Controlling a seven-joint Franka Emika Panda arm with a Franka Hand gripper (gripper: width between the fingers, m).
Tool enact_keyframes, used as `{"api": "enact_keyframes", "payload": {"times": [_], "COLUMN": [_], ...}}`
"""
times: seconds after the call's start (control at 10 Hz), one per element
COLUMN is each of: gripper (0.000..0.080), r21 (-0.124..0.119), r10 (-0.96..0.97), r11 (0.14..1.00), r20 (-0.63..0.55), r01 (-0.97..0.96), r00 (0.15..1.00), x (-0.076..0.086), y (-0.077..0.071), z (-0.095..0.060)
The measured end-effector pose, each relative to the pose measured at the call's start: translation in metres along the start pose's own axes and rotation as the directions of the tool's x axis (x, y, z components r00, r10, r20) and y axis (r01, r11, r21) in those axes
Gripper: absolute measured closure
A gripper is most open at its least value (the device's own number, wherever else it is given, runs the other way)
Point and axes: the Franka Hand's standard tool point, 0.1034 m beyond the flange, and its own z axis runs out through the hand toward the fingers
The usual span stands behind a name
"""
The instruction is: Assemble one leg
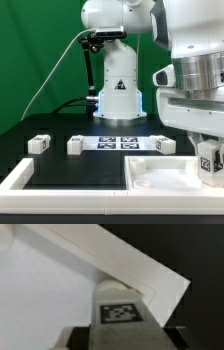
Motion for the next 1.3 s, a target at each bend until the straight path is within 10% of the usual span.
{"api": "enact_keyframes", "payload": {"times": [0.4, 0.9, 1.3], "gripper": [0.0170, 0.0151, 0.0151], "r21": [0.002, 0.000, -0.025], "r10": [-0.161, -0.671, -0.939], "r11": [0.987, 0.742, 0.345], "r20": [-0.001, -0.006, -0.008], "r01": [0.161, 0.671, 0.938], "r00": [0.987, 0.742, 0.345], "x": [-0.0002, -0.0013, -0.0020], "y": [-0.0013, -0.0039, -0.0074], "z": [-0.0008, -0.0022, -0.0058]}}
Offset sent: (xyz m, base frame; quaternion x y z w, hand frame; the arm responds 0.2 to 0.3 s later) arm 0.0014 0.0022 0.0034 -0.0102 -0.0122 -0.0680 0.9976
